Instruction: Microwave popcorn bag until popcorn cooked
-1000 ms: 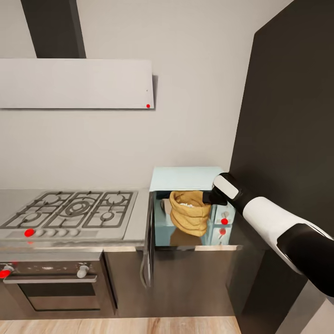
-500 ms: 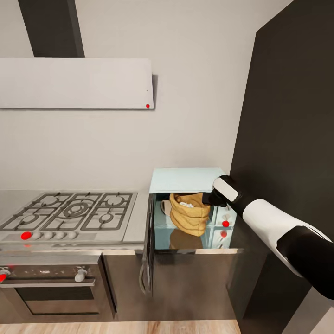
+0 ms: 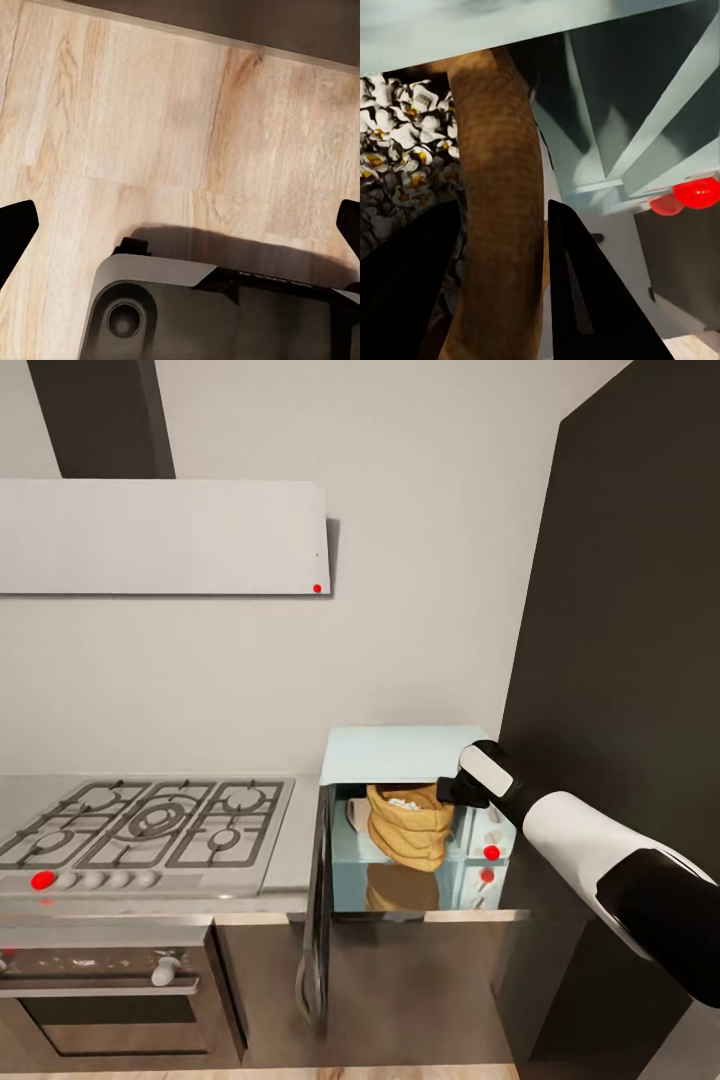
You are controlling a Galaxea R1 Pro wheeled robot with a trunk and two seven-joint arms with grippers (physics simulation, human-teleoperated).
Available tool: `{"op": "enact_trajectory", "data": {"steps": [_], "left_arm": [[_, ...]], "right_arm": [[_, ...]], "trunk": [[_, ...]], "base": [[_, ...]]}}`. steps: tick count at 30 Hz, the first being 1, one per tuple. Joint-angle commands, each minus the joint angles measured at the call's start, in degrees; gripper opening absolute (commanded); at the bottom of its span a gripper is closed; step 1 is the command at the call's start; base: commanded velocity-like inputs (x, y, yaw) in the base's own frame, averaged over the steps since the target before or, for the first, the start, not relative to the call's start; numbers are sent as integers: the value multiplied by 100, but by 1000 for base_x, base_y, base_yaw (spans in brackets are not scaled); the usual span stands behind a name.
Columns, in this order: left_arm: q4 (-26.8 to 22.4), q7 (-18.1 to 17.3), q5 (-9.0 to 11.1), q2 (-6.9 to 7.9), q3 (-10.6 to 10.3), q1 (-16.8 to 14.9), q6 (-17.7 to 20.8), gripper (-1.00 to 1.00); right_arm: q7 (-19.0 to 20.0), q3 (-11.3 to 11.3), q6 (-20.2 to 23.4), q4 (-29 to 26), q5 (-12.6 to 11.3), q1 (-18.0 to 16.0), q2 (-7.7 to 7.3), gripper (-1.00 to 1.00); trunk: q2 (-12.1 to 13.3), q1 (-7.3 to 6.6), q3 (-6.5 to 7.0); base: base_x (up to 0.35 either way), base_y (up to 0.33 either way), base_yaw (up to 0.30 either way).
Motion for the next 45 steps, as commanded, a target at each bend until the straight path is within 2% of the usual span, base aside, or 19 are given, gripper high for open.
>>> {"op": "enact_trajectory", "data": {"steps": [1, 42, 43, 45], "left_arm": [[3, 6, 9, -2, 8, -5, -18, 100], [4, 6, 9, -2, 8, -5, -18, 100], [5, 6, 9, -2, 8, -5, -18, 100], [5, 6, 9, -2, 8, -5, -18, 100]], "right_arm": [[-52, 28, -10, -23, 46, -152, -7, -100], [-52, 28, -10, -25, 46, -148, -7, -100], [-52, 28, -10, -24, 46, -148, -7, 100], [-52, 28, -10, -25, 46, -148, -7, 100]], "trunk": [[-13, 3, -11], [-13, 3, -11], [-13, 3, -11], [-13, 3, -11]], "base": [[17, 0, 0], [36, 18, 0], [0, 0, 0], [0, 0, 0]]}}
